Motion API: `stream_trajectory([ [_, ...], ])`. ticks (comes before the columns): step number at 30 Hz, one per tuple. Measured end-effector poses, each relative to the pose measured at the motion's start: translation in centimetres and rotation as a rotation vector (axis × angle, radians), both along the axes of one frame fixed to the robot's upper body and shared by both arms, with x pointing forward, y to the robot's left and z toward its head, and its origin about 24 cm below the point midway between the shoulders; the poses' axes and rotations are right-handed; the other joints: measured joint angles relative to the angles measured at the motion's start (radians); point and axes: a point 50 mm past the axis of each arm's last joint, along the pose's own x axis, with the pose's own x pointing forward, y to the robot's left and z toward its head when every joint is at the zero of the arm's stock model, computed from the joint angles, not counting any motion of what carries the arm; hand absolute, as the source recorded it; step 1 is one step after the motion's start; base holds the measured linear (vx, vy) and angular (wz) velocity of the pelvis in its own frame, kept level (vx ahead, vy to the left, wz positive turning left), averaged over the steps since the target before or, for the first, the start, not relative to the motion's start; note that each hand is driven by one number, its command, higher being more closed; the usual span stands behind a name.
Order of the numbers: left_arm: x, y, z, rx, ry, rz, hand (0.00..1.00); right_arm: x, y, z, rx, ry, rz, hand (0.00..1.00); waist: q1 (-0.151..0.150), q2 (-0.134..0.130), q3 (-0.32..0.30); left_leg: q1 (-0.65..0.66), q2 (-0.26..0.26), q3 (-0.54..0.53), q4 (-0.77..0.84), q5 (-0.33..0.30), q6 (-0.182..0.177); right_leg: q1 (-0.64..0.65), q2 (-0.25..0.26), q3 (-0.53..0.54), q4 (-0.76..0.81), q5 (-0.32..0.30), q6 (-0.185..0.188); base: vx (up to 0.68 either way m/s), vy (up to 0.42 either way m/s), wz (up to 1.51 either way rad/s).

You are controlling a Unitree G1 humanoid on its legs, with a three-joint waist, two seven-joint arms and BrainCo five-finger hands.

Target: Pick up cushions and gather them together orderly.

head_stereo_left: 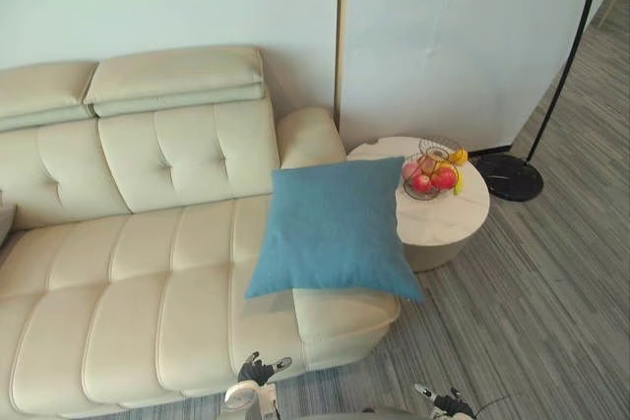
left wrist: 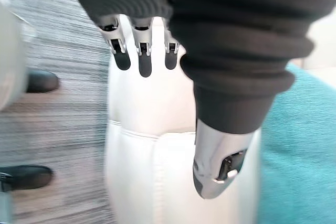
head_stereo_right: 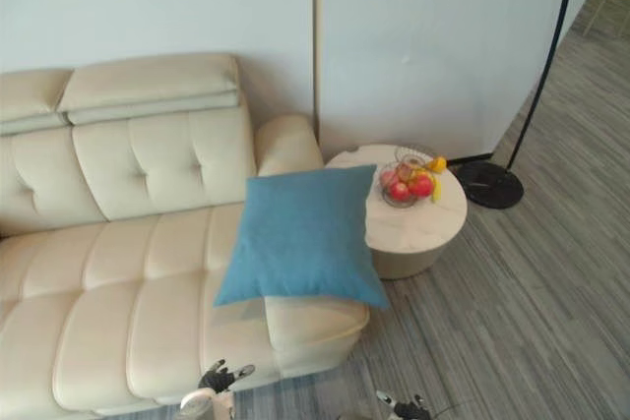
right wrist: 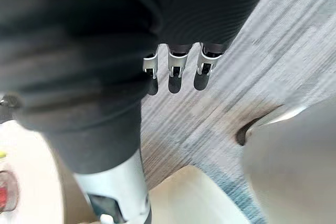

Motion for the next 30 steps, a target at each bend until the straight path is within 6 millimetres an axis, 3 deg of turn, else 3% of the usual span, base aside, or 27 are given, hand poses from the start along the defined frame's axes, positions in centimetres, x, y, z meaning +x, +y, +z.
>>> stream_trajectory([
  [6, 1.4, 0.8, 0.9, 0.014, -0.074, 0.047, 0.00, 2.3, -0.9, 1.6, -0.062, -0.129, -0.011, 0.00, 0.000, -0.017, 0.000, -0.016, -0.024, -0.009, -0.012, 0.014, 0.013, 0.004, -0.024, 0.009, -0.050, 0.003, -0.005, 0.02, 0.009, 0.06],
  [10, 2.5, 3.1, 2.0, 0.056, -0.147, 0.136, 0.00, 4.0, -3.3, 3.9, -0.173, -0.265, -0.082, 0.00, -0.001, -0.019, 0.000, -0.019, -0.035, -0.011, -0.017, 0.021, 0.020, 0.005, -0.032, 0.016, -0.067, 0.018, -0.003, -0.06, 0.026, -0.01],
  [19, 2.4, 7.9, 3.8, 0.139, -0.239, 0.285, 0.00, 6.5, -7.1, 8.9, -0.346, -0.484, -0.183, 0.00, -0.006, -0.023, 0.006, -0.019, -0.031, -0.007, -0.086, 0.061, 0.018, 0.002, -0.024, 0.023, -0.122, 0.068, -0.001, -0.11, -0.008, -0.01],
  [25, 5.0, 11.2, 7.6, 0.221, -0.424, 0.290, 0.00, 8.4, -9.6, 12.3, -0.456, -0.603, -0.142, 0.00, -0.007, -0.010, 0.005, -0.039, -0.029, -0.009, -0.100, 0.061, 0.010, -0.020, -0.022, 0.021, -0.132, 0.068, 0.000, -0.02, -0.011, -0.01],
  [30, 8.9, 10.2, 9.9, 0.204, -0.541, 0.212, 0.00, 10.4, -10.2, 14.4, -0.483, -0.694, -0.134, 0.00, -0.010, -0.005, 0.008, -0.107, -0.036, -0.035, -0.089, 0.097, 0.018, -0.092, -0.028, 0.004, -0.098, 0.079, -0.005, 0.08, -0.003, 0.17],
])
